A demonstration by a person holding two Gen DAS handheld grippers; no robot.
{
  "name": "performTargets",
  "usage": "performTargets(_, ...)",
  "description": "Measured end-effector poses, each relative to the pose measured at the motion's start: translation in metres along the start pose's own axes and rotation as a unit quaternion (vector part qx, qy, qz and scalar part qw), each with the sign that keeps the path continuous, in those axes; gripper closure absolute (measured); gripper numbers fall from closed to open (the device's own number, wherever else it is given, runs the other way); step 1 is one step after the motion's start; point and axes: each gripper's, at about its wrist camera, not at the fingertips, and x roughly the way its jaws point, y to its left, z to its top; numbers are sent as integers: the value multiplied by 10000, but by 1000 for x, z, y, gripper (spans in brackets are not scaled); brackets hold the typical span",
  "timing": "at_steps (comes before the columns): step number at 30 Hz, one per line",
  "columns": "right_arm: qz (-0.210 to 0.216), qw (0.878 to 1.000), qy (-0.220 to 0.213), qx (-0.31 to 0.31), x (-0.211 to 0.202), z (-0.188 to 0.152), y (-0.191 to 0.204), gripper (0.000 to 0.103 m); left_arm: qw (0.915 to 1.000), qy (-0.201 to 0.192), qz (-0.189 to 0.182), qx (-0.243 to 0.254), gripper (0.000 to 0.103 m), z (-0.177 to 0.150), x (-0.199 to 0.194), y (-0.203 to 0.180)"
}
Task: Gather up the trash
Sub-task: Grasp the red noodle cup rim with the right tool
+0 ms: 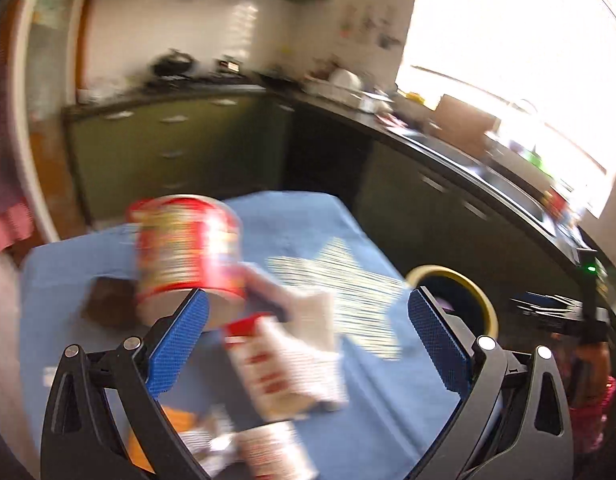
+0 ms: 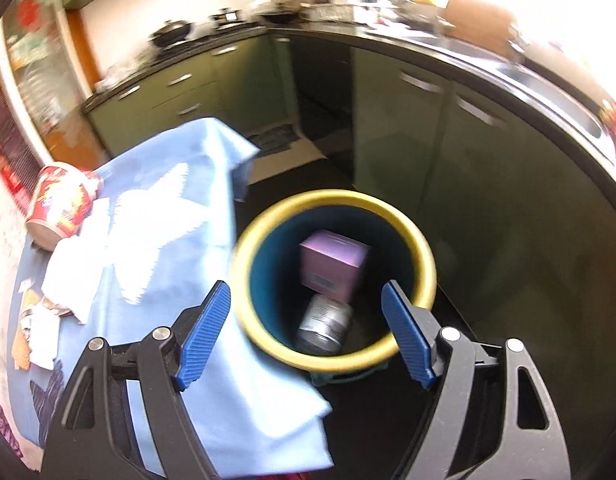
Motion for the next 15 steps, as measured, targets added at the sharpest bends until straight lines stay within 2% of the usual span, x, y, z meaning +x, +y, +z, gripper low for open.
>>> performTargets(4,407,9977,-135,-529,5,14,62,29,9941,-399,957,-307,5,-19,-27,80)
performTargets(7,838,9909,-292,-1008,11,22,121,29,9865,-515,1455,-553,5,-34,-32,125)
performTargets(10,1203,9794,-504,-1543,15,25,185,29,9803,-527,1710,-837,5,-49,-29,159)
performTargets(12,1299,9712,-685,-1875,21,25,224,33,9781,-480,1736,-1039,5,-57,-20,174)
performTargets(14,1372,9630,-802,-2175,29,24,260,47,9773,-451,1661,-1238,5,-64,-15,188)
performTargets(15,1386,9599,-836,-2288,33,22,274,49,9766,-411,1661,-1301,5,-67,-11,193)
